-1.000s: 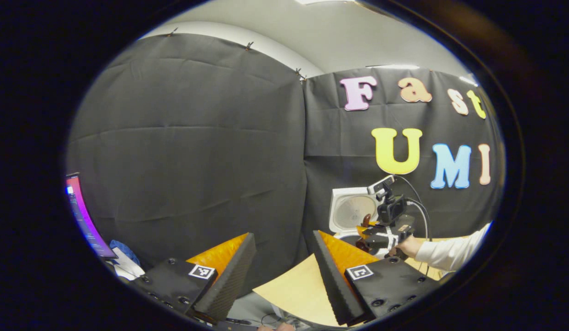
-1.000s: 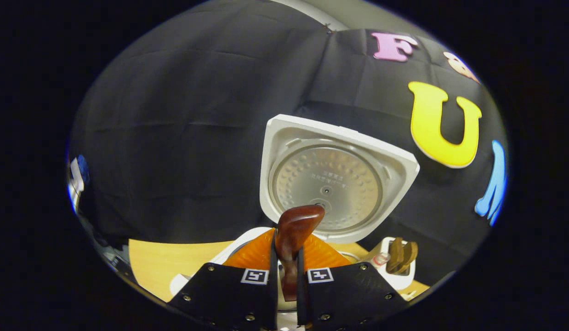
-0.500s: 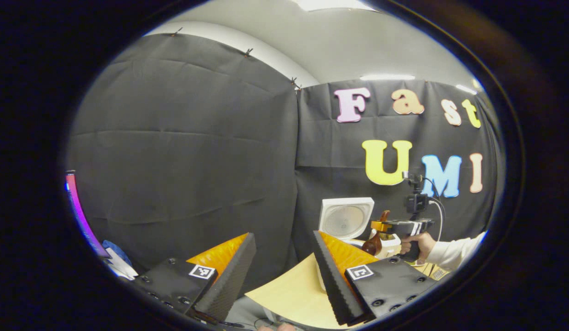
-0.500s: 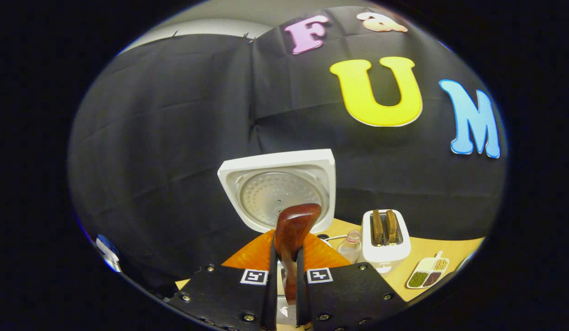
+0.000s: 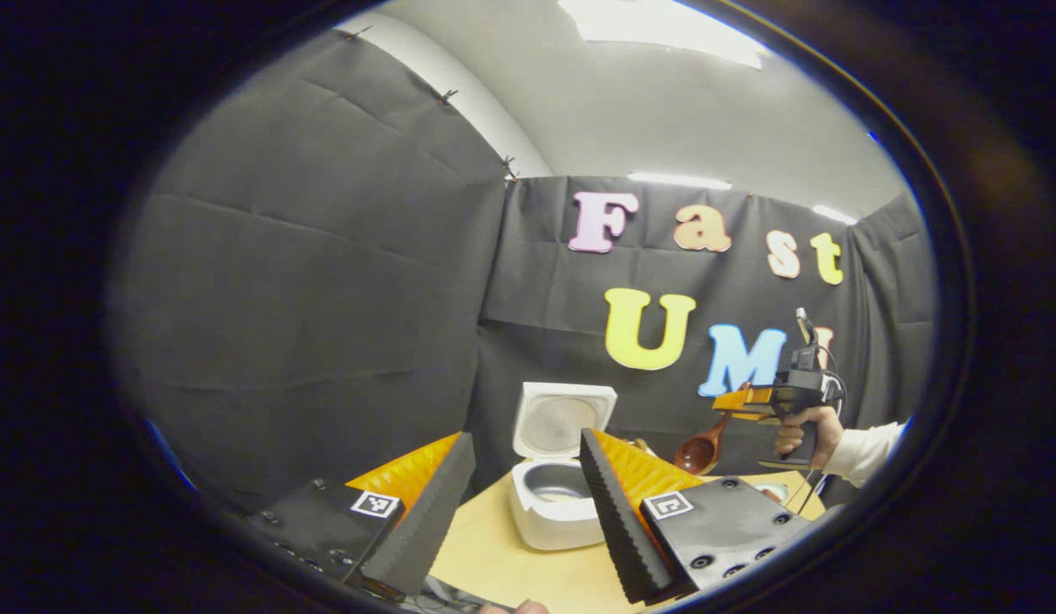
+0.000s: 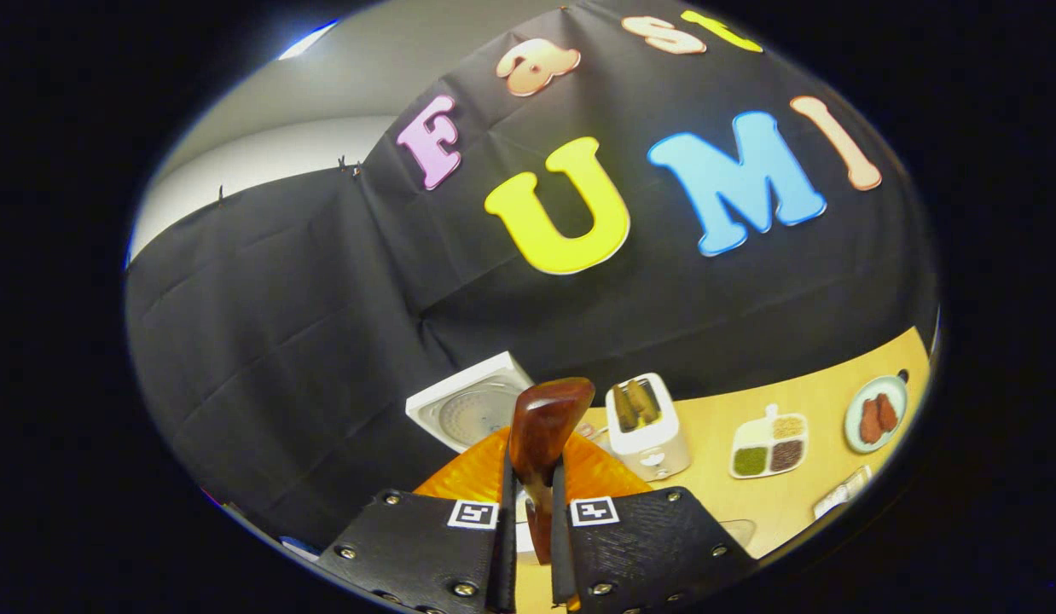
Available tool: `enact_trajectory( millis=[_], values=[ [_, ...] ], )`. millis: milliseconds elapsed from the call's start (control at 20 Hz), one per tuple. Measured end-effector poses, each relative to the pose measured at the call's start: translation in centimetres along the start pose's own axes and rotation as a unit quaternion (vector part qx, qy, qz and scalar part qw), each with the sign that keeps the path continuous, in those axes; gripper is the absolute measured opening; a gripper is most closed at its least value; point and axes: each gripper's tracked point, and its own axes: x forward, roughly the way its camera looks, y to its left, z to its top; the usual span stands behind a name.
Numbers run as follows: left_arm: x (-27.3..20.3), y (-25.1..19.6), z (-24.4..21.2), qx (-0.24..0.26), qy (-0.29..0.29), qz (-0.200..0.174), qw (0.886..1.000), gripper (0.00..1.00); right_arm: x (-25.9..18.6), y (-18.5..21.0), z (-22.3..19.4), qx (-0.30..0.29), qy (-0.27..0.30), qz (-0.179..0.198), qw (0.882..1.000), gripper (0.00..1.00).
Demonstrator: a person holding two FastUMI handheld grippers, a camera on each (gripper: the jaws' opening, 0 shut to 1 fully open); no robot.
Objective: Close the left gripper, press the button to open the rice cooker; take a wooden spoon from the chopstick holder with the right hand, scoop a spoonful of rice and pour it into the rice cooker, then put the wooden spoon back into the chopstick holder.
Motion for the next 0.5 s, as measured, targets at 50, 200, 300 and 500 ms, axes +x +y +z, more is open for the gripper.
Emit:
enact_trajectory(
  millis=[50, 200, 300, 500],
  values=[
    [0.3, -0.8, -0.4, 0.000, 0.002, -0.011, 1.000, 0.83, -1.6, -1.4, 0.4, -0.011, -0.004, -0.013, 1.000, 0.16],
    [0.2, -3.4, -0.2, -0.005, -0.001, -0.033, 0.999, 0.83, -5.5, -5.7, 1.5, -0.014, -0.014, -0.046, 0.999, 0.16],
    [0.1, -5.3, -0.2, -0.005, 0.000, -0.040, 0.999, 0.89, -7.5, -9.6, 1.9, 0.002, -0.019, -0.067, 0.998, 0.17],
    [0.2, -9.5, -0.5, 0.011, 0.003, -0.029, 1.000, 0.82, -9.6, -17.8, 0.9, 0.024, -0.004, -0.099, 0.995, 0.17]
  ],
)
